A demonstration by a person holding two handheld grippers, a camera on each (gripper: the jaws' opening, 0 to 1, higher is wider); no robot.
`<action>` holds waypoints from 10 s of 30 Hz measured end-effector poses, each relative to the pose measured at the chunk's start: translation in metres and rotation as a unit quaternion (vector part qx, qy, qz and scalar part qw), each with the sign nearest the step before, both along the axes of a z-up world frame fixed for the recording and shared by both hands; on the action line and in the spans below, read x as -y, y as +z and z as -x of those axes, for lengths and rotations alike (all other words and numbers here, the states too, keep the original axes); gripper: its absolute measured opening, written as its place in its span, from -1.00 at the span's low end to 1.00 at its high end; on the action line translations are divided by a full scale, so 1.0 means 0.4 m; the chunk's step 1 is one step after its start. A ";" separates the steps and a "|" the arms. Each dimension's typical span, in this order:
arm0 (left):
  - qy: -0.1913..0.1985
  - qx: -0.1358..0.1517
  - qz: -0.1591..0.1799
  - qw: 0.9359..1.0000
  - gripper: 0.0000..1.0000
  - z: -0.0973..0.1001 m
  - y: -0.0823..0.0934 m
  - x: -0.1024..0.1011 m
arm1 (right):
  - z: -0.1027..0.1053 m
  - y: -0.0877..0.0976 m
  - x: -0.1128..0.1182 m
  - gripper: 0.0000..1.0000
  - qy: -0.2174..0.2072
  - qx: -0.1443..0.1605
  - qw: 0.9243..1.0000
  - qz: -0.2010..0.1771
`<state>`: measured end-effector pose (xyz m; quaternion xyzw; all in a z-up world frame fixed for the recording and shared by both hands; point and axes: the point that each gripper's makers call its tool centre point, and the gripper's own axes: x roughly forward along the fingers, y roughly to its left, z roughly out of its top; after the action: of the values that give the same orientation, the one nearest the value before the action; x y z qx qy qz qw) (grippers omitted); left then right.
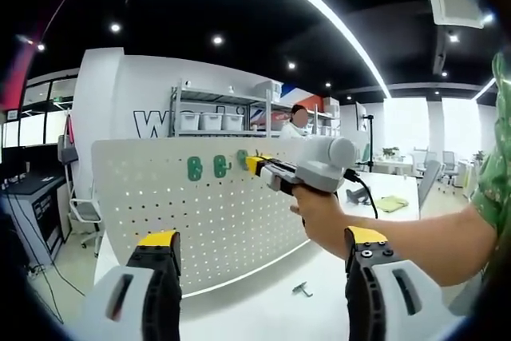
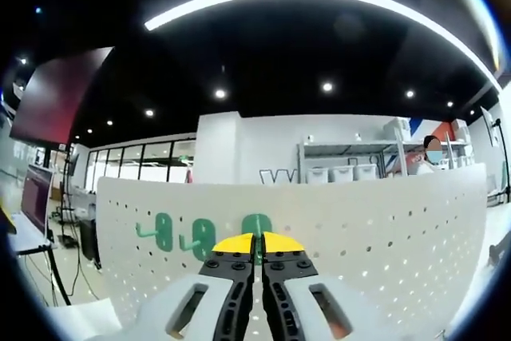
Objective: Insert the hook assembly into the mounting plate slot until the hook locks in place.
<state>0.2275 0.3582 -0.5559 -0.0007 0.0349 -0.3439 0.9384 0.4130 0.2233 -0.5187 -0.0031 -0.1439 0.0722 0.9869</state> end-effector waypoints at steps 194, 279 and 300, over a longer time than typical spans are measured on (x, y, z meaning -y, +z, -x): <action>-0.007 0.004 0.003 1.000 0.65 0.010 0.005 0.003 | -0.021 -0.015 -0.007 -0.97 -0.004 -0.057 0.993 0.101; -0.014 0.002 -0.002 1.000 0.62 0.012 -0.001 0.010 | -0.025 -0.018 -0.006 -0.96 0.023 -0.083 0.996 0.004; -0.012 -0.002 -0.002 1.000 0.61 0.012 -0.006 0.001 | -0.013 -0.014 -0.008 -1.00 -0.030 -0.041 0.992 0.116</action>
<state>0.2226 0.3576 -0.5584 0.0007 0.0375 -0.3547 0.9342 0.4182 0.2265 -0.5245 -0.1191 -0.0935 0.0588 0.9867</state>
